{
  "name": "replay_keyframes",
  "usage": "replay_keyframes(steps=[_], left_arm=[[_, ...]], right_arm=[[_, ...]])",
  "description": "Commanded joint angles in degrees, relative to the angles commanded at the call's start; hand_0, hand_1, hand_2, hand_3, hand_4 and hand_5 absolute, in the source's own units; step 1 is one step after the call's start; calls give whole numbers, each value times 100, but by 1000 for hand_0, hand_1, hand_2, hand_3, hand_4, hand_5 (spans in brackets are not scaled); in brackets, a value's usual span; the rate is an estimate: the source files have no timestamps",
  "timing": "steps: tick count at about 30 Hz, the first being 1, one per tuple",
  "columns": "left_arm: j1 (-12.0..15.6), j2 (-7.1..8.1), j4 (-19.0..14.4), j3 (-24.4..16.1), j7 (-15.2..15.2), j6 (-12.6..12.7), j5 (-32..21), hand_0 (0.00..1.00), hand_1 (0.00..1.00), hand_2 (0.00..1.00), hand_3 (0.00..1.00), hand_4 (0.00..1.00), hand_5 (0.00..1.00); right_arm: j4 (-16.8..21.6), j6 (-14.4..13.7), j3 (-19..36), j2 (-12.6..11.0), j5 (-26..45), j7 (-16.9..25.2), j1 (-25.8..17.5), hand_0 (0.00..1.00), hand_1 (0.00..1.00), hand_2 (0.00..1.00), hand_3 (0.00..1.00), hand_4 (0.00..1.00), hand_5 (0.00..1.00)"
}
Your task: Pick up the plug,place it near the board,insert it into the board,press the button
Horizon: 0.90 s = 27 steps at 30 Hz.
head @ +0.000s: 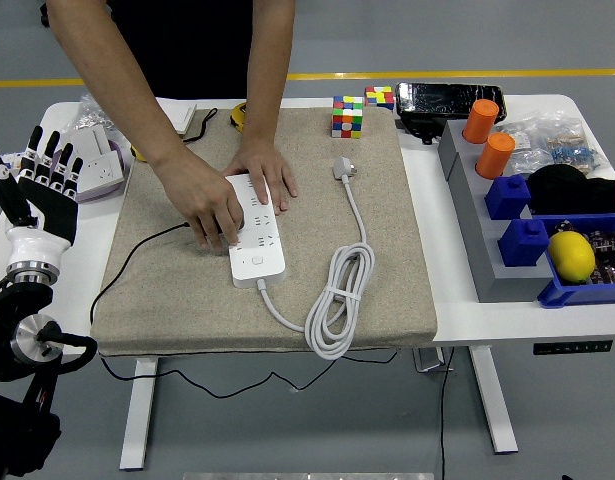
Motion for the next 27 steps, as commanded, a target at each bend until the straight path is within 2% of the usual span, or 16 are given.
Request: replay_keyframes(steps=[24, 27], left_arm=[[-3, 50, -7, 131, 102, 72, 331, 998, 998, 961, 978, 998, 998], [26, 79, -72, 129, 148, 158, 621, 998, 998, 961, 978, 998, 998]], right_arm=[[0, -7, 32, 11, 28, 1, -3, 830, 761, 756, 787, 998, 837], [0, -14, 8, 3, 68, 21, 28, 830, 761, 756, 787, 998, 837]])
